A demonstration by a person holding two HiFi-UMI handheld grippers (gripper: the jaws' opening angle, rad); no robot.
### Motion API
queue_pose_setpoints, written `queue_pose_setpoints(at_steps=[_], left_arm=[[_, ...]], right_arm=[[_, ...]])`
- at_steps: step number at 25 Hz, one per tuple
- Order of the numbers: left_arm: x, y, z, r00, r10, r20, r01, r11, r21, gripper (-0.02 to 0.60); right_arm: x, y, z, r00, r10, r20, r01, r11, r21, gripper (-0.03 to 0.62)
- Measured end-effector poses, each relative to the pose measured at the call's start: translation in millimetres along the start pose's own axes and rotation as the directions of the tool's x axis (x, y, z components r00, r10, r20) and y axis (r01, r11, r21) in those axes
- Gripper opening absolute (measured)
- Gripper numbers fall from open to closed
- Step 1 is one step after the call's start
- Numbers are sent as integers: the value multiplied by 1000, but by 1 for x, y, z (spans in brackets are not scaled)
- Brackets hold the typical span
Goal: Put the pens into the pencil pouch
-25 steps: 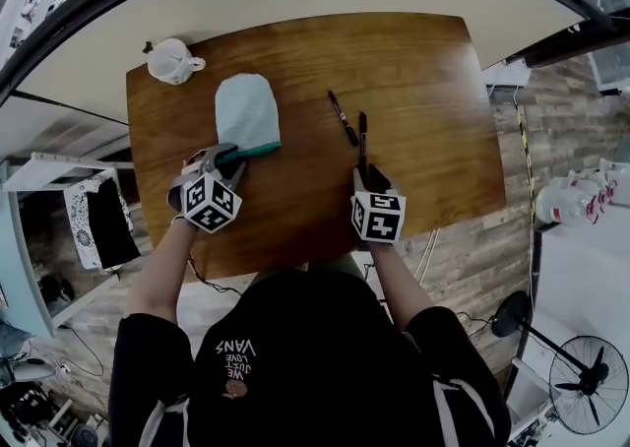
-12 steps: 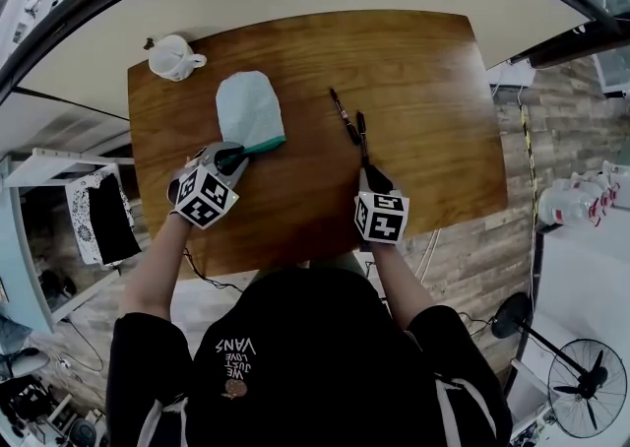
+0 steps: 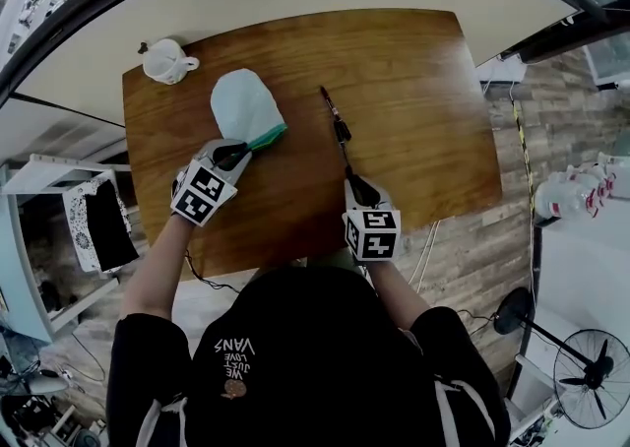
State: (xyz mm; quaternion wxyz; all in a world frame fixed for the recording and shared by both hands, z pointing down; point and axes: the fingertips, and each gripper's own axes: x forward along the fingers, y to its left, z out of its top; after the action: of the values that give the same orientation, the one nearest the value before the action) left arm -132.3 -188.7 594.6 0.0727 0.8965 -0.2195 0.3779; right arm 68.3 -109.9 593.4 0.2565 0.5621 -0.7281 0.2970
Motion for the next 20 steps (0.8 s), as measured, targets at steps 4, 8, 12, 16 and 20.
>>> queue_pose_setpoints(at_steps=[4,8,12,16,20], left_arm=[[-2,-7,14,1000,2,26,-2,1000,9,48],[-2,-11,19,999,14,35,-14,1000,1,48],[2,-15,16,999,20,28,-20,1000,-14,48],[3,-24,23,999,11,42,-10,1000,-6,48],[5,-34,22,999,-11,50,12,1000,-15,48]], right_arm=[[-10,31,0,997,82,0,-82,995,-61,64],[-13,61,-2,988,156,-18,-157,980,-121,64],[-9,81,-2,977,210,-39,-213,962,-169,63],[-5,95,6,969,242,-46,-247,949,-197,64],[7,99,16,967,248,-50,-253,944,-212,64]])
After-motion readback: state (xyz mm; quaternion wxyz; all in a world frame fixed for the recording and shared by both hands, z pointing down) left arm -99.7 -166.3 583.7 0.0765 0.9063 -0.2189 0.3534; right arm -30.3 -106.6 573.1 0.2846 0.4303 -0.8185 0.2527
